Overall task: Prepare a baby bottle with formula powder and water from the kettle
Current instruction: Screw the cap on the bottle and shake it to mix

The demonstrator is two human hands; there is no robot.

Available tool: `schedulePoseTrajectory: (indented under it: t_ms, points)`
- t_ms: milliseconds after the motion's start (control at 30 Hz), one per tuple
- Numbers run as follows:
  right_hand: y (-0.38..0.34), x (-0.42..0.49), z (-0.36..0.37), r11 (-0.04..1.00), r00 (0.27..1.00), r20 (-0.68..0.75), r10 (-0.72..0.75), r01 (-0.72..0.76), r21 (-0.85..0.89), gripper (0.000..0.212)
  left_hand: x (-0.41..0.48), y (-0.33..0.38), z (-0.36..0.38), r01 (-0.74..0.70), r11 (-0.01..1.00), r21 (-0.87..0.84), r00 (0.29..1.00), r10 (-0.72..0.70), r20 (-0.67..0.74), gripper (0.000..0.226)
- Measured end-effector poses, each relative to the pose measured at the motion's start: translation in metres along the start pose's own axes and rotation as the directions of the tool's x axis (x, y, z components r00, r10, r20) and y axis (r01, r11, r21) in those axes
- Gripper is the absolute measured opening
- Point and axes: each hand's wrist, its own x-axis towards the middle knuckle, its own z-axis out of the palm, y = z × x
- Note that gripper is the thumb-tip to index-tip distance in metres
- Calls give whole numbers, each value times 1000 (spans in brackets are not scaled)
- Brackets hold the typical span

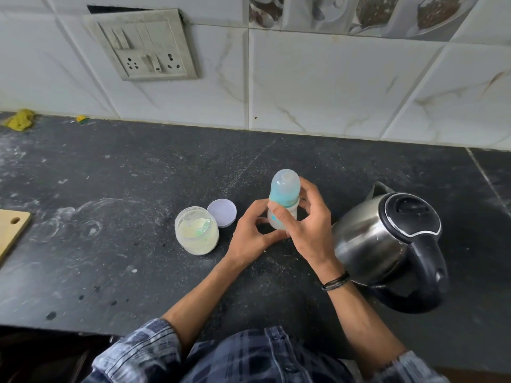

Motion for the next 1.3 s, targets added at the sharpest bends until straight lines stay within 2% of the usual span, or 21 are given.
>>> schedulePoseTrajectory:
  t_ms: [167,367,467,567,633,667,767,900,967,1000,1033,1133,1233,1300]
  points:
    - [8,0,0,999,996,79,52,-51,-8,62,-2,0,-1,20,998,61,999,-18,-27,57]
    - [15,5,-6,988,977,192,95,-68,-140,70,-4,4,-3,27,992,125,999,-23,-29,53]
    - [9,6,-12,977,991,119,57,-31,-209,73,-3,7,-5,12,997,79,1000,-13,14,61]
    - [-1,4,-18,984,991,-76,-114,102,-147,67,-1,12,-10,12,999,45,998,-15,58,82]
    - [-3,1,-16,966,951,-187,-245,223,-134,66,1,9,-15,35,999,39,998,-37,51,82]
    - [-3,-1,-13,959,949,-175,-263,238,-152,68,1,5,-17,54,998,23,998,-55,33,76]
    - [-2,-18,-7,961,990,-54,-134,117,-250,69,-1,-4,-19,158,987,9,985,-156,-74,68]
    - [5,-29,-17,963,952,-189,-242,211,-170,70,7,-3,-19,206,978,-32,956,-208,-206,65]
    - [3,-23,-12,991,978,-184,-101,82,-105,75,8,-1,-20,208,976,-70,943,-219,-252,62]
    - [2,-23,-9,997,984,-178,-18,4,-80,73,7,-1,-18,214,974,-79,938,-228,-261,60]
    - [3,-25,-7,997,982,-186,4,-17,-70,69,5,-2,-14,218,972,-87,940,-233,-250,58]
    - [3,-23,-9,990,968,-210,-137,126,-66,61,3,-2,-7,205,974,-94,955,-220,-198,52]
    - [-3,-13,-2,999,987,-156,-34,29,-34,58,3,-5,-8,230,969,-94,949,-244,-199,48]
    - [-5,-11,-2,998,979,-192,-61,66,20,55,-1,-7,-5,223,972,-68,956,-232,-178,46]
